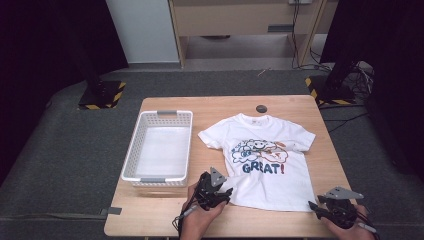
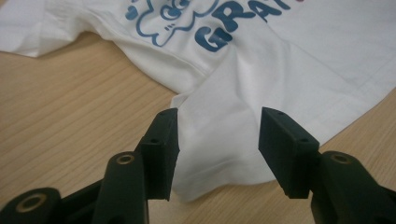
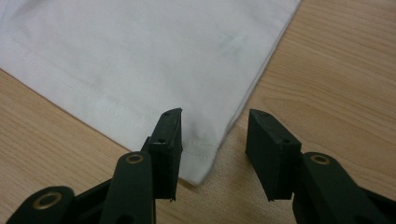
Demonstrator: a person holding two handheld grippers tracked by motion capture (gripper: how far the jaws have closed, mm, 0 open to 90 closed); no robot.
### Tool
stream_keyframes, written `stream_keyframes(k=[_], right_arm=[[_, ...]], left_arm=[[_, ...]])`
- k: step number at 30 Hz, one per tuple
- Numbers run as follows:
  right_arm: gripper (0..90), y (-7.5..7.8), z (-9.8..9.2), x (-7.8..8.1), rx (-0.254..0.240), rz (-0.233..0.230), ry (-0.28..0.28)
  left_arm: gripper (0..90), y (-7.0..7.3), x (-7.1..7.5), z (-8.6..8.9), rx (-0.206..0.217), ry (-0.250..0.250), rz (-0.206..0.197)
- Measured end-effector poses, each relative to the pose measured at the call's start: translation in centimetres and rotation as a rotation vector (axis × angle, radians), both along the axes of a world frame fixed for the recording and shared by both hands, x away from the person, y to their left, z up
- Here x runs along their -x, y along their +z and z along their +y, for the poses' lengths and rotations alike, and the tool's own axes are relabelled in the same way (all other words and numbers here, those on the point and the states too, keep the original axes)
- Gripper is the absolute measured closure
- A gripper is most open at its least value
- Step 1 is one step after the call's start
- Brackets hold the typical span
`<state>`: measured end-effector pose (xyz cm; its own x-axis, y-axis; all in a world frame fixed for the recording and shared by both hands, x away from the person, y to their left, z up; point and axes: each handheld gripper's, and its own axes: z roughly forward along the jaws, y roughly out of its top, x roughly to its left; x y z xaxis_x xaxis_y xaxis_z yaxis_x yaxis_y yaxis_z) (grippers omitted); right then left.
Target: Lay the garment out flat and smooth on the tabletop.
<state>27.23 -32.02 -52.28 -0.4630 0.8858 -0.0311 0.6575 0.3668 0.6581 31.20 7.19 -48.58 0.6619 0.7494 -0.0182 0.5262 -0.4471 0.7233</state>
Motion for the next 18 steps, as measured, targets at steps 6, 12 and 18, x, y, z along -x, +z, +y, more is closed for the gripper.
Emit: stream_keyframes(k=[6, 12, 18], right_arm=[[55.1, 0.0, 0.0, 0.0, 0.000, -0.001, -0.004], [53.4, -0.1, -0.1, 0.0, -0.015, 0.006, -0.012], [50.1, 0.5, 0.2, 0.1, -0.028, -0.043, -0.048]], left_arm=[[45.0, -1.6, -0.8, 1.1, -0.031, 0.056, 0.041], [41.0, -3.3, -1.9, 2.0, -0.012, 0.105, 0.086], [52.1, -3.7, -2.0, 1.7, 0.011, 0.071, 0.108]])
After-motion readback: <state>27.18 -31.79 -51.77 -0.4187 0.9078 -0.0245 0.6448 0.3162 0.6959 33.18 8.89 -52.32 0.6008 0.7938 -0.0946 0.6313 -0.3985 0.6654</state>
